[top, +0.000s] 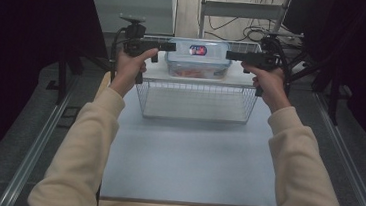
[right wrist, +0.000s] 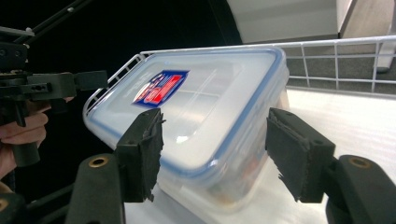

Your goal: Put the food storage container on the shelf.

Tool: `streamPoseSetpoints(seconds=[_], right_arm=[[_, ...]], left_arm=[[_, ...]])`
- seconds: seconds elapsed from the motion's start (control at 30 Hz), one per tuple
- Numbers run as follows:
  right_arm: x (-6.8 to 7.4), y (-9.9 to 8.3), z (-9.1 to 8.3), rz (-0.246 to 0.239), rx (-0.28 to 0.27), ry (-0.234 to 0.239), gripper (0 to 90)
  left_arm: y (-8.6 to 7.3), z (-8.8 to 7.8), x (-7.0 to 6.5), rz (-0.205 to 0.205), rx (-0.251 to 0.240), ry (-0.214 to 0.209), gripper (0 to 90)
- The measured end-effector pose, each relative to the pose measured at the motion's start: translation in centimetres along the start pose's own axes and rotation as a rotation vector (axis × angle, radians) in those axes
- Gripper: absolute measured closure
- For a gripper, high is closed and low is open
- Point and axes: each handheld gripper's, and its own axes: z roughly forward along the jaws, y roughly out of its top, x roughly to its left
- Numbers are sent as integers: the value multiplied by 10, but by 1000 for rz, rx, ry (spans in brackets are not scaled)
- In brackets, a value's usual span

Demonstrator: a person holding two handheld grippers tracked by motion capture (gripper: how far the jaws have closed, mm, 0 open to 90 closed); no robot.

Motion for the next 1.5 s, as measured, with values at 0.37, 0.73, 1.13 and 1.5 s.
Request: streamPoseSetpoints(seconds=[0.37, 0.73, 1.13, 1.5], right_arm=[[6, -44, -36, -93, 14, 91, 293], [20, -105, -59, -207, 41, 116, 253], [18, -200, -81, -262, 88, 134, 218], [10, -243, -72, -225, 142, 152, 208]], left_arm=[[-58, -31, -22, 113, 28, 25, 162], [-130, -47, -42, 156, 56, -54, 168], [-225, -41, -38, 168, 124, -66, 179], [-246, -34, -37, 162, 168, -57, 182]])
